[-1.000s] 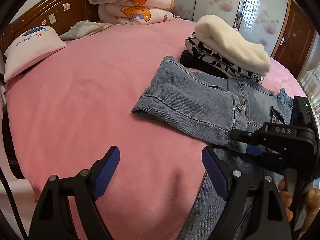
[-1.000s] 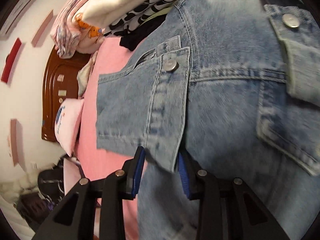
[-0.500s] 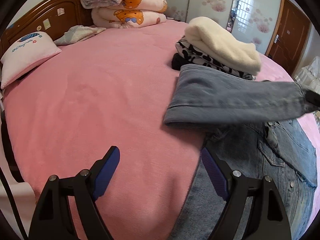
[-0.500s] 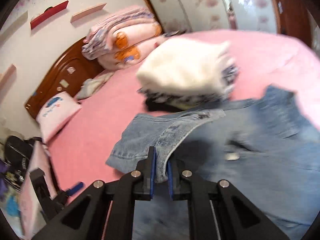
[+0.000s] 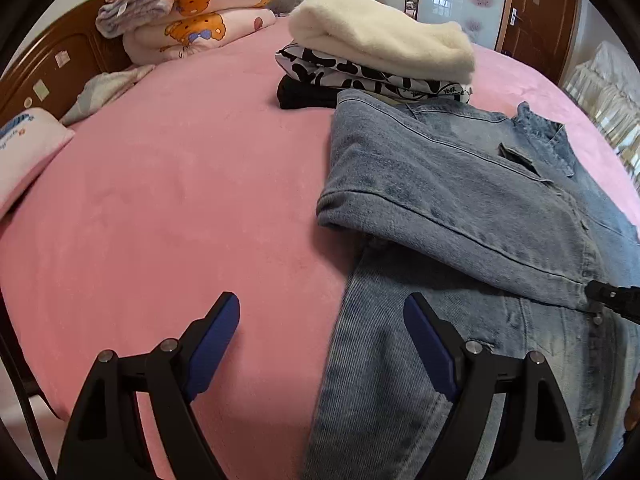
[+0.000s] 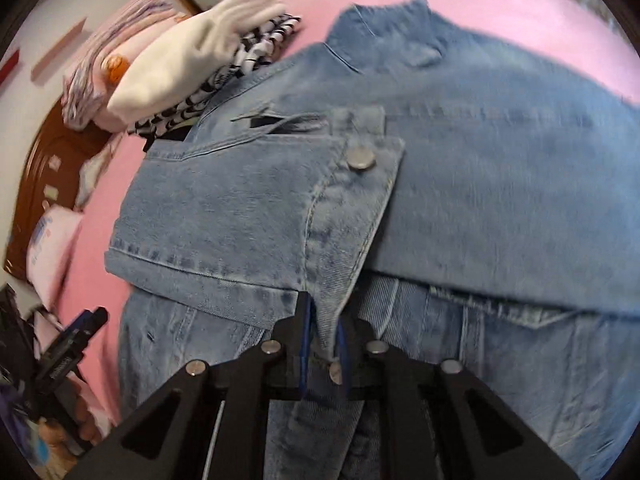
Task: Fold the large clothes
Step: 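Grasp the jacket side edge with the right tool and fold it inward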
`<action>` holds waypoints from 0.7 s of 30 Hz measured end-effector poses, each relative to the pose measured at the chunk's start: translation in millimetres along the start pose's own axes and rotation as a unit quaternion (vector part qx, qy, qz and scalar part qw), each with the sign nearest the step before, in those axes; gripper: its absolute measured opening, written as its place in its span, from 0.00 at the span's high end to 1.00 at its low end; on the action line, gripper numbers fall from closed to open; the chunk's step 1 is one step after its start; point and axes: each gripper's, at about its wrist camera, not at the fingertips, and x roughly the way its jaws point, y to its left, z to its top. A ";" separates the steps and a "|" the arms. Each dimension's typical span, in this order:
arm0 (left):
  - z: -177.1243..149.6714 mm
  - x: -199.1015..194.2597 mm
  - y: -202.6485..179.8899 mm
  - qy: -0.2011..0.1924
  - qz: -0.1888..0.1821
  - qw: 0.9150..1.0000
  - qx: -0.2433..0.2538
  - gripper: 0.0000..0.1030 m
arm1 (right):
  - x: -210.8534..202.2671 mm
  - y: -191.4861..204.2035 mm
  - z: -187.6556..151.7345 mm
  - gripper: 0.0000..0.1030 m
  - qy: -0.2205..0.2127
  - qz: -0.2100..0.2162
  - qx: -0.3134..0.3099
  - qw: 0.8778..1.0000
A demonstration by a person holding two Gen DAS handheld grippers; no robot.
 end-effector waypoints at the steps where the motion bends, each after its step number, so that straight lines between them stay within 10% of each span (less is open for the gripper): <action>1: 2.9 3.0 -0.9 0.001 0.004 1.000 0.000 0.19 | 0.2 -6.0 1.4 0.85 0.003 0.010 0.012 1.000; 10: 14.4 27.0 -2.5 0.033 0.000 0.999 -0.034 0.19 | -19.0 43.2 8.3 0.94 -0.027 0.004 -0.085 0.996; 21: 32.9 40.4 -18.0 0.029 -0.005 0.998 -0.049 0.19 | -119.8 163.8 81.4 0.95 -0.186 0.003 -0.246 0.951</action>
